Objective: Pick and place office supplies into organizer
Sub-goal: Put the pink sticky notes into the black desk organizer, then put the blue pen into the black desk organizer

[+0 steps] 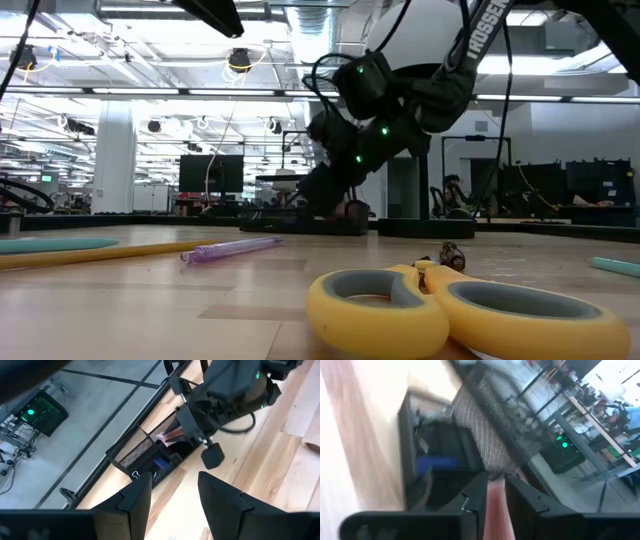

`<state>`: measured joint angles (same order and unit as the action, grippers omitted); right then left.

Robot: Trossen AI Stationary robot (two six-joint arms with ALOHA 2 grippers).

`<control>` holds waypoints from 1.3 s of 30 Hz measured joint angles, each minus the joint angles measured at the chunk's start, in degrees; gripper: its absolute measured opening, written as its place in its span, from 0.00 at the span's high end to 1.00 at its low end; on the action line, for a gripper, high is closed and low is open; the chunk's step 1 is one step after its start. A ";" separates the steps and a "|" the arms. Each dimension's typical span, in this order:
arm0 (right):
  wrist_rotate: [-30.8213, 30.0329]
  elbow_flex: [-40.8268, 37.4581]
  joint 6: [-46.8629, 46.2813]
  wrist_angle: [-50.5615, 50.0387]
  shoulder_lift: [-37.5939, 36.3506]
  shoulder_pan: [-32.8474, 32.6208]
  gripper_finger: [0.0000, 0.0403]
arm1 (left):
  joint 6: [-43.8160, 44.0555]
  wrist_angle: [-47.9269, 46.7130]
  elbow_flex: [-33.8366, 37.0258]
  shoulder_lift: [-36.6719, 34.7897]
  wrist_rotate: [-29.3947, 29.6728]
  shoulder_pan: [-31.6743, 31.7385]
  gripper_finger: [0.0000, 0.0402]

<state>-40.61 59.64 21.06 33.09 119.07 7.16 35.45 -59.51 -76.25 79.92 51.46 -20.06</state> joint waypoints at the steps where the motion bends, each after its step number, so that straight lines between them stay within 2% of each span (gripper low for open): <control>1: 0.12 0.06 -0.02 0.14 -0.07 0.00 0.81 | 0.40 -0.17 0.00 0.00 -0.02 -0.13 0.61; 6: 0.69 -0.05 -1.15 -3.07 0.08 0.00 0.75 | 2.38 -0.25 0.00 0.00 -0.03 -0.71 0.61; 12: 0.98 -0.09 -7.23 -9.37 0.26 0.00 0.74 | 4.61 -1.55 0.00 0.00 -0.09 -1.54 0.61; 18: 8.87 0.08 -15.16 -12.15 0.06 -0.76 0.75 | 5.37 -1.63 0.00 0.00 -0.11 -1.87 0.61; 27: 9.66 -0.14 -16.71 -13.81 -0.22 -5.85 0.76 | 5.37 -1.67 0.00 0.00 -0.26 -1.87 0.61; 32: 4.38 0.13 -13.92 -13.30 -0.23 -7.53 0.76 | 4.97 -1.70 0.00 0.00 -0.44 -1.87 0.61; 34: 4.34 0.60 -13.84 -15.04 -1.05 -7.54 0.76 | 4.98 -1.70 0.00 0.00 -0.46 -1.87 0.61; 39: 11.03 1.90 -19.51 -21.10 -4.09 -8.08 0.76 | 4.98 -2.11 0.00 0.00 -1.80 -1.89 0.61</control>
<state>-29.59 61.54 1.55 11.99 114.98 -0.92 40.42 -61.63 -76.25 79.92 49.66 -21.95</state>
